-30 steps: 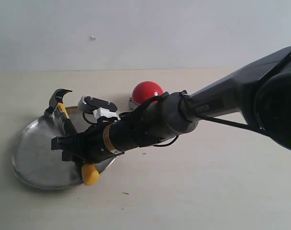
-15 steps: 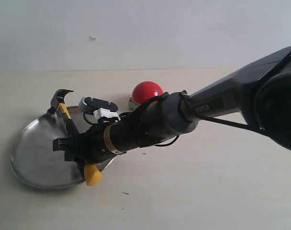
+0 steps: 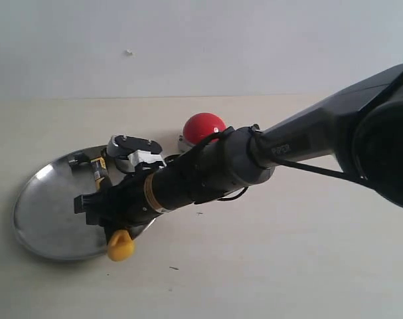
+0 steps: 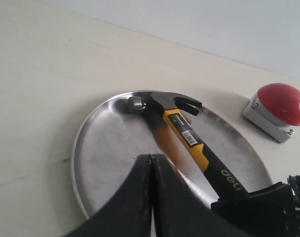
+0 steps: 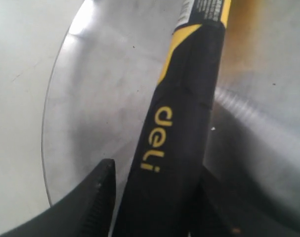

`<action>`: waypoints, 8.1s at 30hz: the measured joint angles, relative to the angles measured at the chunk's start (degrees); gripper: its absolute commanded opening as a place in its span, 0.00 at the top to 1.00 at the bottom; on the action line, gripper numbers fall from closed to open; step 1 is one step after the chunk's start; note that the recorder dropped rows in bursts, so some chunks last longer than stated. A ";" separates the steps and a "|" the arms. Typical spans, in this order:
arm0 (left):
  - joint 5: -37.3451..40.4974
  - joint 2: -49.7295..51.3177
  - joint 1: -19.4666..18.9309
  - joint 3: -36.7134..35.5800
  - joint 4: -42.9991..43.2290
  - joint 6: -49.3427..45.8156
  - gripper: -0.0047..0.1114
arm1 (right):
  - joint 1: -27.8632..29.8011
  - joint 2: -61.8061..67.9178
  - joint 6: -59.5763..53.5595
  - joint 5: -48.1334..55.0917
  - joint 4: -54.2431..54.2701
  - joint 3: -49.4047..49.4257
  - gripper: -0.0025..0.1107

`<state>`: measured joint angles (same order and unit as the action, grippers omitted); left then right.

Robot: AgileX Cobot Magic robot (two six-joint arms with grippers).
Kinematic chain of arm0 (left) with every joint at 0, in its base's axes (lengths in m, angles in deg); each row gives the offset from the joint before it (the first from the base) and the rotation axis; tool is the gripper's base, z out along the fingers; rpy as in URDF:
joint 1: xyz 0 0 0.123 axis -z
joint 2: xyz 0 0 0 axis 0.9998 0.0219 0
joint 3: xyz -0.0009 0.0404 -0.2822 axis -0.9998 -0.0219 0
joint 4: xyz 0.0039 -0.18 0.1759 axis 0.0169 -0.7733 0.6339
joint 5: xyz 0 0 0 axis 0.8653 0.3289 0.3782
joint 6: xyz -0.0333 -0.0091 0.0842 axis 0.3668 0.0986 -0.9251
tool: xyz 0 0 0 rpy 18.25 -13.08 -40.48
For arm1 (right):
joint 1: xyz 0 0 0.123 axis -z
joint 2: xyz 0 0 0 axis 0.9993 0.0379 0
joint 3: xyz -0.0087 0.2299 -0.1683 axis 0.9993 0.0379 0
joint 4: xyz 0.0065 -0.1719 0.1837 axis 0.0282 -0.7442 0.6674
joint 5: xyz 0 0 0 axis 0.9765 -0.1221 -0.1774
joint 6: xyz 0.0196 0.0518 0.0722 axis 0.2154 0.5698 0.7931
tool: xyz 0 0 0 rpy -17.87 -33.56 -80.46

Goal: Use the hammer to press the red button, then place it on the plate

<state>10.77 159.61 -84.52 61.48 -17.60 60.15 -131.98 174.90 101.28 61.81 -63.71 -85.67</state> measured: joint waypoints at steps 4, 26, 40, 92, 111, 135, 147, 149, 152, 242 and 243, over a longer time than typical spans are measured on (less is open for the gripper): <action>0.00 0.00 0.00 0.00 0.00 0.00 0.96 | 0.00 0.00 1.33 0.21 -3.74 0.00 0.60; 0.00 0.00 0.00 0.00 0.00 0.00 0.96 | 0.00 -12.72 5.98 0.35 -21.76 -0.33 0.59; 0.00 0.00 0.00 0.00 0.00 0.00 0.96 | 2.79 -30.92 -0.19 -10.24 -22.35 10.89 0.98; 0.00 0.00 0.00 0.00 0.00 0.00 0.96 | 27.24 -114.28 -0.62 21.80 -22.23 64.29 0.98; 0.00 0.00 0.00 0.00 0.00 0.00 0.96 | 48.56 -119.14 -0.62 6.80 -22.23 64.65 0.98; 0.00 0.00 0.00 0.00 1.19 0.00 0.96 | 49.80 -130.58 -95.46 31.97 68.82 77.37 0.98; 0.00 0.00 0.00 0.00 1.32 0.00 0.96 | 49.80 -130.58 -96.69 37.50 68.82 78.28 0.98; 0.00 0.00 0.00 0.00 1.32 0.00 0.96 | 49.80 -130.58 -96.02 37.59 68.82 78.28 0.98; 0.00 0.00 0.00 0.00 1.32 0.00 0.96 | 49.80 -130.58 -95.69 37.63 68.82 78.28 0.98; 57.64 -68.62 -6.98 -6.22 -2.93 -9.14 0.96 | 49.80 -130.58 -95.36 37.85 68.82 78.28 0.98; 57.91 -68.62 -6.98 -6.22 -2.93 -8.99 0.96 | 49.80 -130.58 -95.36 37.85 68.82 78.28 0.98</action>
<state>68.68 90.99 -91.51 55.26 -20.53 51.17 -82.18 44.32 5.92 99.67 5.11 -7.39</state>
